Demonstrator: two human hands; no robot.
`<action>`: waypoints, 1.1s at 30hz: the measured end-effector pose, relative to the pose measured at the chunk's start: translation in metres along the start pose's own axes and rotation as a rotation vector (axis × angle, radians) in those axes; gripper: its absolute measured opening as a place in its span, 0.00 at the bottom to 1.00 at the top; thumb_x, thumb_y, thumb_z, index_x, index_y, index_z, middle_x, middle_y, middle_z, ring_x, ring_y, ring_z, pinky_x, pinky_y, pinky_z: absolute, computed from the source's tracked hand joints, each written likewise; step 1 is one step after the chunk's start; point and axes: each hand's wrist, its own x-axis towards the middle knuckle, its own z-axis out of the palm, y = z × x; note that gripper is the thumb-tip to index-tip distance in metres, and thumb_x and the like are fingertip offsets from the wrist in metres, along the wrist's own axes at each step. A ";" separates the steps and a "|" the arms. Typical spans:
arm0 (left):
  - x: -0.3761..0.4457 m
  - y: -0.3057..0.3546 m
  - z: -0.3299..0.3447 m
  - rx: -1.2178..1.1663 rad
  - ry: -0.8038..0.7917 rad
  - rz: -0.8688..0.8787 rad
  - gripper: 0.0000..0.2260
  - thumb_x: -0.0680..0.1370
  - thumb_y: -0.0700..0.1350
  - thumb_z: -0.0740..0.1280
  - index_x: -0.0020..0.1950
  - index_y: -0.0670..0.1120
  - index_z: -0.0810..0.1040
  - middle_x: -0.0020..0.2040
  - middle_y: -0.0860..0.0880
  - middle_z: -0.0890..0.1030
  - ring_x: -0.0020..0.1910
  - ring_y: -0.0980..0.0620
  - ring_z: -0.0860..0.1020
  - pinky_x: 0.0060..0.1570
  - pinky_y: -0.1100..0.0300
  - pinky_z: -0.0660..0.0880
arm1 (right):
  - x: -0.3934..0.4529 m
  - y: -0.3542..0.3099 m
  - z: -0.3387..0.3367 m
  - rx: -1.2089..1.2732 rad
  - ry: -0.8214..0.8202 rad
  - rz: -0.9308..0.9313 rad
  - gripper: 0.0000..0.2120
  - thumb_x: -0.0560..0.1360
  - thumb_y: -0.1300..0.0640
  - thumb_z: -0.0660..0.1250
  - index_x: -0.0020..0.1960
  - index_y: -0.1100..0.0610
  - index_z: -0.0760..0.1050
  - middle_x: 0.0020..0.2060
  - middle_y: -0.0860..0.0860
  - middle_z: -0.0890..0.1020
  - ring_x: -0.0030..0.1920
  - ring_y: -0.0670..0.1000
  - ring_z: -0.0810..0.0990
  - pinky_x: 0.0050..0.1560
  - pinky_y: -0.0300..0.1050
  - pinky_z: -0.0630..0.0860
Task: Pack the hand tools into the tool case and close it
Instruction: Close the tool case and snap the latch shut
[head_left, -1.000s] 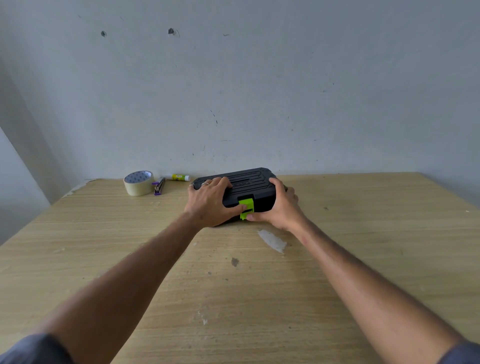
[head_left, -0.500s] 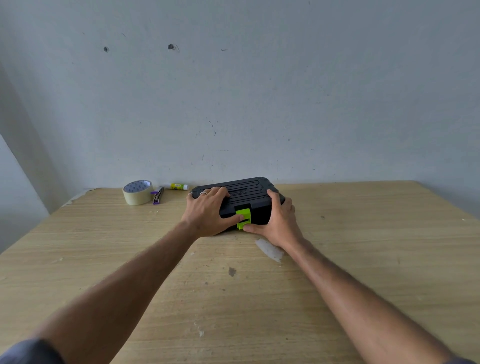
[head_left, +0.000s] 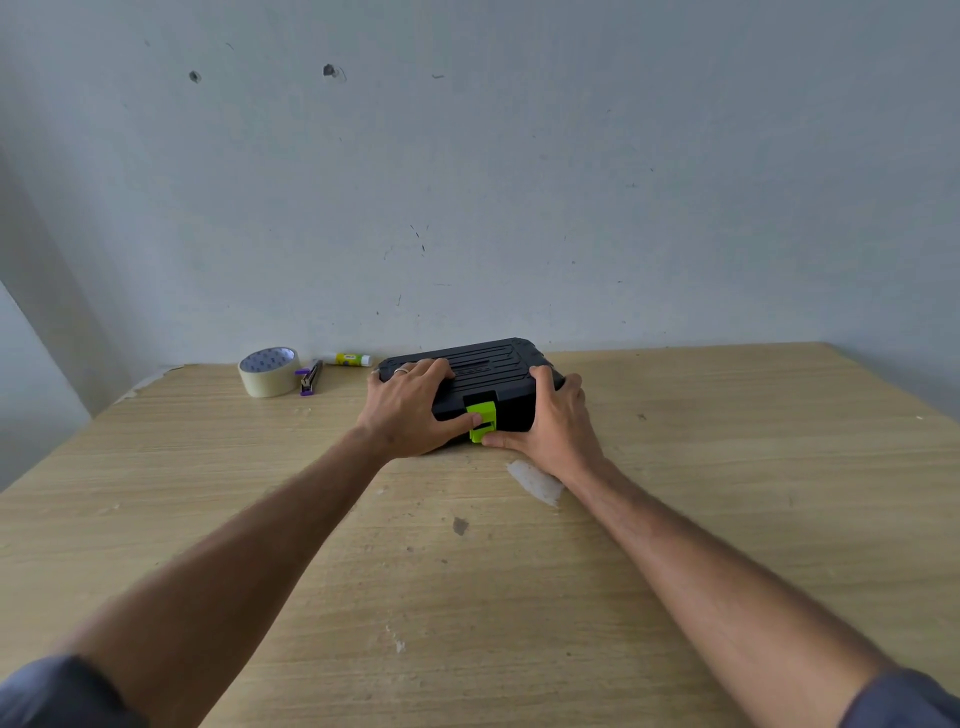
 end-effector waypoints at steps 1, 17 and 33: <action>0.000 0.000 0.000 -0.009 -0.003 -0.003 0.34 0.69 0.78 0.60 0.64 0.54 0.70 0.66 0.56 0.77 0.64 0.49 0.76 0.62 0.39 0.68 | 0.001 0.001 -0.002 -0.011 -0.012 -0.003 0.56 0.54 0.23 0.75 0.70 0.54 0.62 0.56 0.59 0.70 0.53 0.58 0.75 0.51 0.57 0.81; 0.001 -0.010 -0.004 -0.243 -0.001 -0.084 0.35 0.65 0.75 0.70 0.65 0.57 0.75 0.67 0.54 0.75 0.70 0.50 0.67 0.68 0.49 0.67 | 0.025 0.009 -0.014 0.224 -0.271 0.033 0.57 0.55 0.31 0.82 0.76 0.45 0.57 0.72 0.53 0.60 0.68 0.55 0.70 0.67 0.53 0.73; 0.000 0.006 0.003 -0.013 -0.010 -0.136 0.33 0.69 0.78 0.57 0.63 0.56 0.70 0.65 0.53 0.76 0.71 0.42 0.69 0.57 0.41 0.76 | 0.022 0.011 -0.010 0.200 -0.257 0.030 0.60 0.55 0.30 0.81 0.77 0.47 0.56 0.73 0.54 0.58 0.71 0.58 0.68 0.68 0.56 0.73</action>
